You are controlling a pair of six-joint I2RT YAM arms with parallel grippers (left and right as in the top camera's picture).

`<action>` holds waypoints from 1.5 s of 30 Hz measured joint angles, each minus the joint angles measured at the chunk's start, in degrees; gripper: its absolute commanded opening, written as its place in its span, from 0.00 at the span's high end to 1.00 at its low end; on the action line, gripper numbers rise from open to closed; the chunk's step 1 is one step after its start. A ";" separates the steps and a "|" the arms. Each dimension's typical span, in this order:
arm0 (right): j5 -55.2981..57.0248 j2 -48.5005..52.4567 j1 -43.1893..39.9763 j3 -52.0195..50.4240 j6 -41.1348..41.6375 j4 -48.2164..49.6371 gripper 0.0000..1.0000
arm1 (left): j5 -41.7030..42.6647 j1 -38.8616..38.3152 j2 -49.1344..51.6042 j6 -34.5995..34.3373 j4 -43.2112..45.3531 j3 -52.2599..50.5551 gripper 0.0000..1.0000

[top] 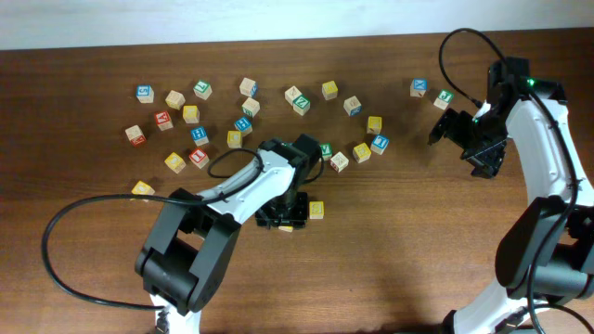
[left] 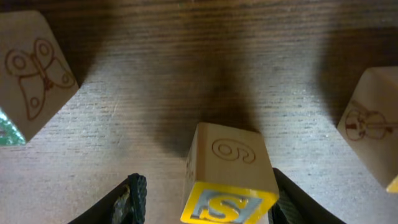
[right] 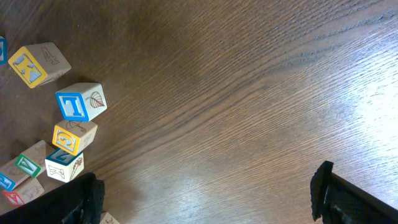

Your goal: Spell out RSS

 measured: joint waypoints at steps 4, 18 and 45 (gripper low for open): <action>0.00 0.00 0.00 0.00 0.00 0.02 0.02 | -0.02 -0.02 0.17 1.07 4.87 -1.70 0.69; 0.00 0.00 0.00 0.00 0.02 0.00 0.02 | 5.86 0.00 0.13 -7.06 15.47 -1.77 0.77; -0.02 0.00 0.00 0.00 -0.02 0.04 0.02 | 3.69 0.22 1.18 -3.48 -16.98 22.86 0.42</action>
